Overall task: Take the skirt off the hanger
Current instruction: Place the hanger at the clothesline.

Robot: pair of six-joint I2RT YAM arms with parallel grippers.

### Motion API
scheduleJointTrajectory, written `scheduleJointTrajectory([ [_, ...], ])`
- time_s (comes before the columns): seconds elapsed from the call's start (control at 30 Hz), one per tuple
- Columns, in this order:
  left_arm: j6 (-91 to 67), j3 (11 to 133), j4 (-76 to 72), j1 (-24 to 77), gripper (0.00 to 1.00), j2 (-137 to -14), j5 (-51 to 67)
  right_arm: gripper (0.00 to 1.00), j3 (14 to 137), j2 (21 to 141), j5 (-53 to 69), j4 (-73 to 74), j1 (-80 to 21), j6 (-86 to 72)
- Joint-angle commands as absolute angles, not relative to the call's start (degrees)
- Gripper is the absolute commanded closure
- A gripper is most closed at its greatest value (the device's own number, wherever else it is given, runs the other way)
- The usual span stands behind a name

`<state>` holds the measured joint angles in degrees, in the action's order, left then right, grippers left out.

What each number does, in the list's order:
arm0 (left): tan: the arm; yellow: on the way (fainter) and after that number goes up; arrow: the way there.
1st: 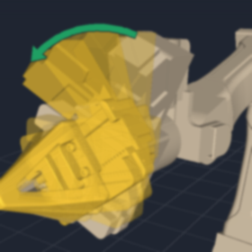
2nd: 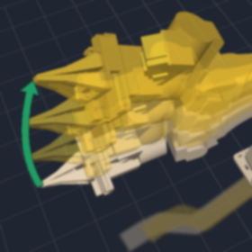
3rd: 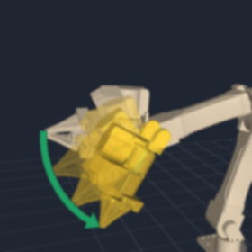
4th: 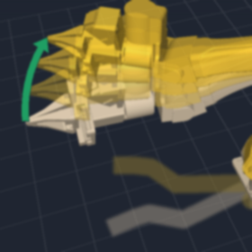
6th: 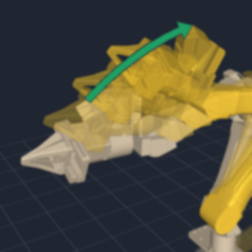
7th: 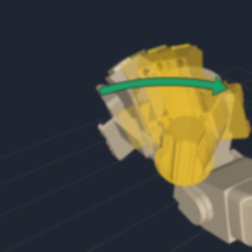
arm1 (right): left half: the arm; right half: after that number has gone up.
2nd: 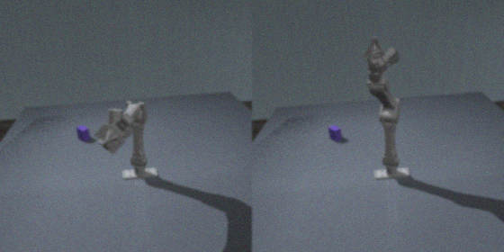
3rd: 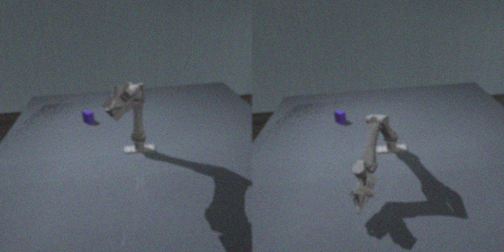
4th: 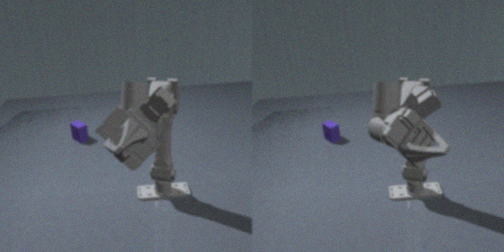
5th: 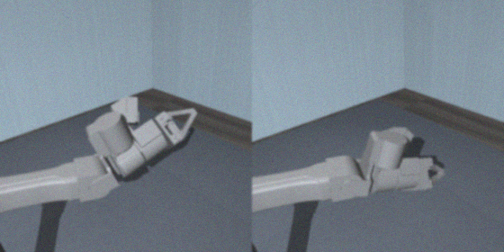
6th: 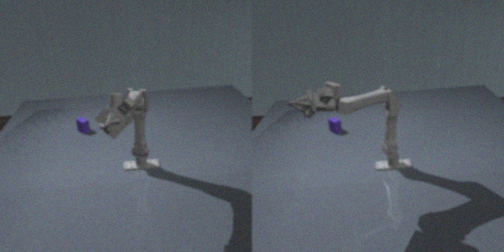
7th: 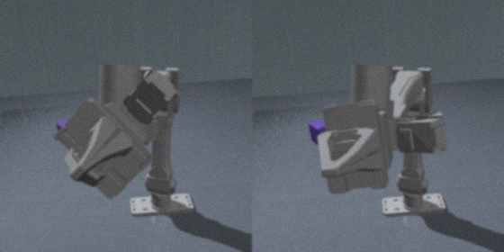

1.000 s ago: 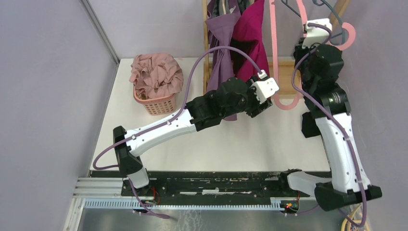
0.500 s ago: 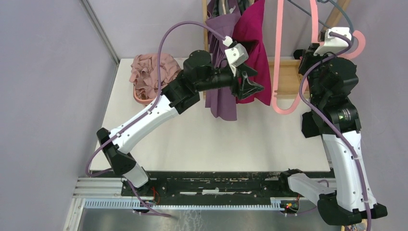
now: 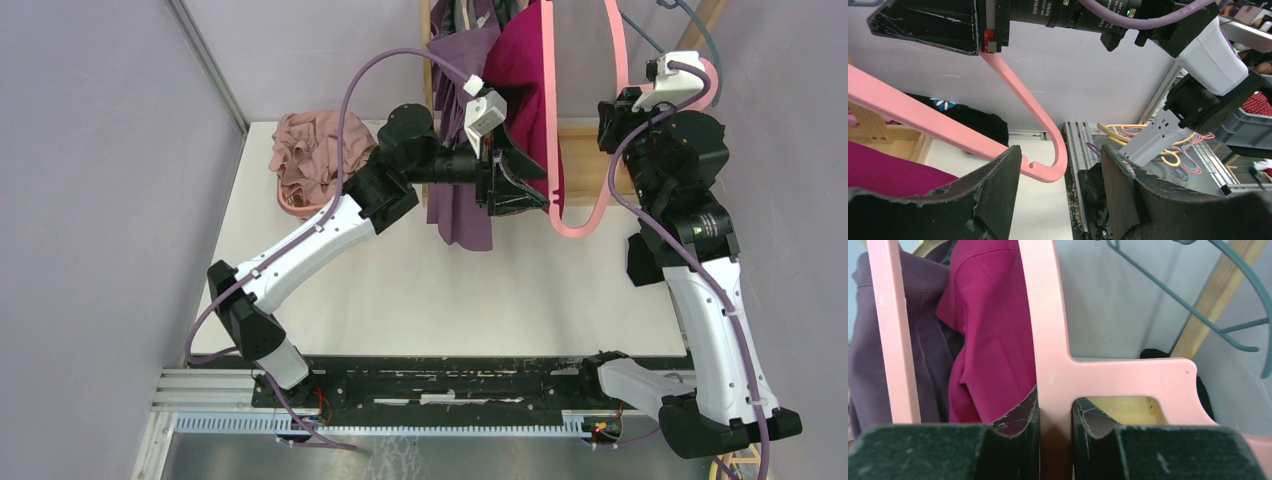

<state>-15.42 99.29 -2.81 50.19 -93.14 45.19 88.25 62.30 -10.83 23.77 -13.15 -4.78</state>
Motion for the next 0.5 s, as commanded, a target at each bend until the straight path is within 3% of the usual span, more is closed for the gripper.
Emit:
scheduleJointTrajectory([
  [0.0, -22.6, 100.2, -10.9, 49.6, 0.34, -95.6, 49.4, 0.99, 89.0, 61.2, -6.3, 19.7, -13.8, -6.7],
  [0.2, -30.1, 101.7, -19.1, 49.1, 0.34, -98.9, 52.7, 0.99, 88.4, 61.0, -3.7, 18.8, -14.3, -8.8],
  [0.47, -30.5, 101.4, -19.4, 48.6, 0.37, -100.2, 52.2, 0.99, 88.4, 60.1, -0.8, 18.3, -14.8, -9.4],
])
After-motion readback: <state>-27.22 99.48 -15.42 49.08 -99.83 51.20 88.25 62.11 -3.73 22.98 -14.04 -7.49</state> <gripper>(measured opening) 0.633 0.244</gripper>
